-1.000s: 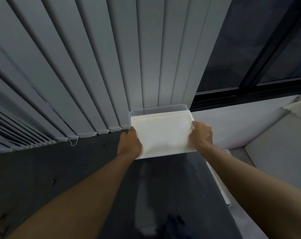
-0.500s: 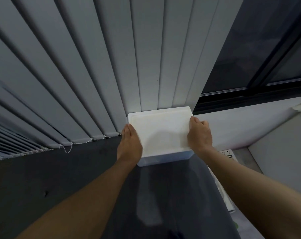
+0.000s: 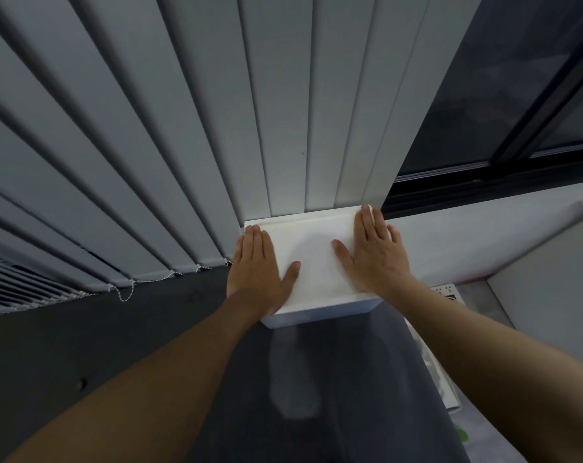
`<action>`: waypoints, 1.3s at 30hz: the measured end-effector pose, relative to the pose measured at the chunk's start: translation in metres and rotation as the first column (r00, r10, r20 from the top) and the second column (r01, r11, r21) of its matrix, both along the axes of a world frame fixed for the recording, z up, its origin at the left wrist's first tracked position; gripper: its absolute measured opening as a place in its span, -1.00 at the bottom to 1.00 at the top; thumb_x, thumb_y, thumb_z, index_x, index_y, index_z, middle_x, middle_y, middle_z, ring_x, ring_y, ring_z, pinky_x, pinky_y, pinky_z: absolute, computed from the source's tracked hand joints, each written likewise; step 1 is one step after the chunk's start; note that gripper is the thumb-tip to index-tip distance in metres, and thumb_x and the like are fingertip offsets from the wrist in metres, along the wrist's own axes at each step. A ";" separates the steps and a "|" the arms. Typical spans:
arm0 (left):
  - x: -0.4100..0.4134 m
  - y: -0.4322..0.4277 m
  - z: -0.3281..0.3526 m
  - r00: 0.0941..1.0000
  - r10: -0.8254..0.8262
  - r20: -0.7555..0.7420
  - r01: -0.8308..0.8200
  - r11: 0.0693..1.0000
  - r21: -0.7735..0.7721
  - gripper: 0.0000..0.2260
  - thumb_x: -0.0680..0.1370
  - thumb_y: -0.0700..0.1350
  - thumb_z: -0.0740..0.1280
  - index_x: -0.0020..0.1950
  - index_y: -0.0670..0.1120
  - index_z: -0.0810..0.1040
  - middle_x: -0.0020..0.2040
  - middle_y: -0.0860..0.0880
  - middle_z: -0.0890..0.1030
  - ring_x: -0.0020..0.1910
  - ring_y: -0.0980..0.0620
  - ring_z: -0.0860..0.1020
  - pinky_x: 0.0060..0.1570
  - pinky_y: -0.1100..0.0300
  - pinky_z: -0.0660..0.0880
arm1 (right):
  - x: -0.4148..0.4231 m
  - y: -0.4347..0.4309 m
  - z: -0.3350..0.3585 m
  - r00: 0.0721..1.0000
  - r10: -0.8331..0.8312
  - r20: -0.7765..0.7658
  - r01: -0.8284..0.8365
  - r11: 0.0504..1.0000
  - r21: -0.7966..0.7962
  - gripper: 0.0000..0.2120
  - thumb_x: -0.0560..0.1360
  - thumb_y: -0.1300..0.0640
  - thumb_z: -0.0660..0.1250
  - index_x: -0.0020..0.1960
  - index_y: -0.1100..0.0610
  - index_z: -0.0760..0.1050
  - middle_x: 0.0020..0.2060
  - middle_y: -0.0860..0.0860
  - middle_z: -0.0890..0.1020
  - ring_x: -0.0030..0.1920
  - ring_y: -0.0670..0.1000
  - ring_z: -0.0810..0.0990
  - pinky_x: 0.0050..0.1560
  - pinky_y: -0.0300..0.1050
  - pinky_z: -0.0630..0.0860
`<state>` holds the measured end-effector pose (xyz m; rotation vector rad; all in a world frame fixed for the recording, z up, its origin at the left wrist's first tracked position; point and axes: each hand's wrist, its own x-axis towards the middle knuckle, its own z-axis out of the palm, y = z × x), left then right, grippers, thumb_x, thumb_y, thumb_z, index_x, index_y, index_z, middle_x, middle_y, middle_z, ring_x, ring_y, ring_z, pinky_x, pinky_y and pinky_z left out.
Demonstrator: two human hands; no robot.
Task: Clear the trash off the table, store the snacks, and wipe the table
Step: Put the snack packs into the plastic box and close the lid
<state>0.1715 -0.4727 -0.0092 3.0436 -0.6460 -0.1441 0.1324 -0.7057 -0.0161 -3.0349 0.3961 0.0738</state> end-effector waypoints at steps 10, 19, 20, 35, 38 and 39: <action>0.012 -0.008 -0.006 0.990 -0.111 0.087 0.107 0.993 0.048 -0.30 0.58 0.27 -0.30 0.65 -0.06 -0.08 0.64 -0.20 -0.07 0.61 -0.21 -0.12 0.57 -0.11 -0.18 | 0.002 0.018 -0.005 1.000 -0.002 0.017 0.003 1.000 -0.028 -0.23 0.54 -0.39 -0.30 0.60 0.04 -0.12 0.61 0.11 -0.09 0.60 0.18 -0.13 0.55 0.21 -0.02; 0.016 -0.007 -0.010 0.991 -0.104 0.083 0.104 0.995 0.009 -0.44 0.68 0.17 -0.15 0.65 0.00 -0.07 0.65 -0.11 -0.13 0.62 -0.14 -0.19 0.57 -0.09 -0.18 | -0.003 0.039 -0.008 0.999 0.023 -0.036 -0.024 0.999 -0.046 -0.32 0.52 -0.40 -0.34 0.58 -0.16 -0.22 0.60 -0.05 -0.15 0.58 0.23 -0.16 0.42 0.46 -0.13; 0.016 -0.007 -0.009 0.991 -0.101 0.086 0.102 0.995 0.001 -0.45 0.68 0.16 -0.15 0.65 0.00 -0.05 0.65 -0.12 -0.12 0.62 -0.14 -0.18 0.57 -0.09 -0.18 | -0.004 0.040 -0.009 1.000 0.016 -0.024 -0.017 0.999 -0.048 -0.32 0.53 -0.39 -0.33 0.58 -0.16 -0.21 0.60 -0.05 -0.14 0.58 0.23 -0.15 0.42 0.46 -0.13; 0.006 -0.014 -0.015 0.992 0.072 0.106 -0.067 0.996 -0.050 -0.38 0.64 0.28 -0.10 0.63 0.02 -0.01 0.64 -0.19 -0.09 0.61 -0.23 -0.10 0.57 -0.15 -0.06 | -0.003 0.050 -0.007 0.994 -0.076 0.084 0.076 0.997 -0.003 -0.27 0.51 -0.45 -0.25 0.57 -0.11 0.01 0.59 -0.01 0.09 0.58 0.20 0.02 0.48 0.42 -0.13; 0.006 -0.016 -0.013 0.993 0.079 0.093 -0.074 0.996 -0.052 -0.38 0.64 0.29 -0.10 0.63 0.03 0.00 0.64 -0.18 -0.09 0.61 -0.23 -0.11 0.57 -0.18 -0.05 | -0.010 0.062 -0.007 0.985 -0.142 0.092 0.146 0.989 -0.027 -0.28 0.53 -0.43 -0.24 0.57 -0.08 0.01 0.59 0.01 0.10 0.58 0.22 0.04 0.44 0.47 -0.08; 0.006 -0.016 -0.013 0.993 0.086 0.083 -0.082 0.995 -0.054 -0.38 0.63 0.29 -0.10 0.63 0.03 0.00 0.64 -0.17 -0.11 0.61 -0.23 -0.13 0.56 -0.19 -0.07 | -0.010 0.065 -0.008 0.985 -0.154 0.080 0.157 0.987 -0.035 -0.26 0.52 -0.44 -0.25 0.58 -0.08 -0.03 0.60 0.01 0.07 0.58 0.23 0.02 0.43 0.49 -0.08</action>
